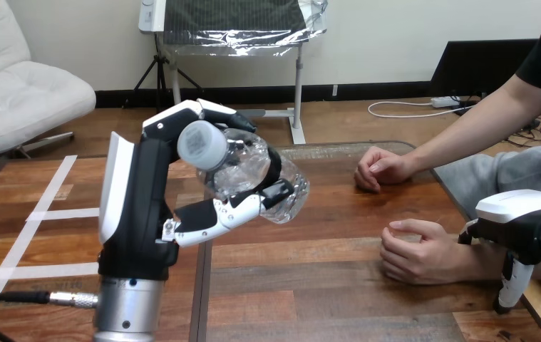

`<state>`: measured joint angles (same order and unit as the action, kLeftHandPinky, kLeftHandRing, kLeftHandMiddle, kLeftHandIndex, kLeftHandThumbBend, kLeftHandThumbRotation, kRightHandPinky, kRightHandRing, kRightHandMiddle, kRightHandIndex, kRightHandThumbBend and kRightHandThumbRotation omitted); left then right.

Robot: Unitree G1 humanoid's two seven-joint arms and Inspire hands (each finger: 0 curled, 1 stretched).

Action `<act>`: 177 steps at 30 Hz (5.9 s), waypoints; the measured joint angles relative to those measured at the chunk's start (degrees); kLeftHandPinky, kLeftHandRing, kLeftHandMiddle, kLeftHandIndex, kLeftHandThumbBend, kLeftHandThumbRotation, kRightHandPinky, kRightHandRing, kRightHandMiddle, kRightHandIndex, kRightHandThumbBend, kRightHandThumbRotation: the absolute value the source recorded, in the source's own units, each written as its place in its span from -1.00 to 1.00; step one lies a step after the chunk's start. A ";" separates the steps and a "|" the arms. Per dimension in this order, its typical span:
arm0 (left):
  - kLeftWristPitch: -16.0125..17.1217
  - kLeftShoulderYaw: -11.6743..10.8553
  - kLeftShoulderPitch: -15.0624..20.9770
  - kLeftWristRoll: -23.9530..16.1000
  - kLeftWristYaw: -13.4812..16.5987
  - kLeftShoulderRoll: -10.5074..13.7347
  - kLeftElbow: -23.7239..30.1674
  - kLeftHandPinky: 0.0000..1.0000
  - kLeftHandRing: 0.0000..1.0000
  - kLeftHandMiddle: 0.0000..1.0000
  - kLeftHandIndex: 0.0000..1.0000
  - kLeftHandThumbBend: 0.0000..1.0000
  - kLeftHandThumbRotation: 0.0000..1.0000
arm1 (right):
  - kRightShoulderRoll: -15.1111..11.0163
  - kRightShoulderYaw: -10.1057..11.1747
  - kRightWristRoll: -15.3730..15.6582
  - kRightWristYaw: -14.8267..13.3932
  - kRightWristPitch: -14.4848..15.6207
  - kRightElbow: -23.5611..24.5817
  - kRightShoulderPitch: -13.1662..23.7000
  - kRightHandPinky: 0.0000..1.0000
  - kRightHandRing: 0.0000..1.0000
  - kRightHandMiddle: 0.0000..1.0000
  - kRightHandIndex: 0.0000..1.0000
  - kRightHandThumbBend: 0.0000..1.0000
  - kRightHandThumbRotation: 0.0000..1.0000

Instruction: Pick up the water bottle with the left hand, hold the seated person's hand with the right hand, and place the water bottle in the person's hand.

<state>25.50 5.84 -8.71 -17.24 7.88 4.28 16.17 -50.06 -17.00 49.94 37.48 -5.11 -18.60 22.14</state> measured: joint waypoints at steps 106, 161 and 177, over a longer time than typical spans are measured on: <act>0.63 -2.49 -1.64 0.36 -0.25 -0.08 0.17 -0.26 -0.20 -0.11 -0.03 0.30 -1.00 | 6.28 -9.73 -2.82 -13.16 -5.15 -29.26 13.79 -0.11 0.07 0.27 0.30 0.26 -0.98; 0.51 -2.45 -1.86 1.14 -1.02 -0.33 1.57 -0.29 -0.20 -0.10 -0.03 0.26 -1.00 | 7.23 -13.65 -1.76 -19.87 -5.36 -29.86 13.89 -0.10 0.16 0.30 0.28 0.29 -0.94; 0.51 -2.45 -1.87 0.82 -1.01 -0.47 1.57 -0.29 -0.20 -0.09 -0.03 0.27 -1.00 | 7.48 -13.56 -2.70 -27.05 -6.41 -30.90 11.67 -0.25 -0.02 0.11 0.05 0.32 -1.00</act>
<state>26.01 3.39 -10.58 -16.43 6.87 3.81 17.74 -42.59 -30.56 47.24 10.44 -11.52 -49.50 33.81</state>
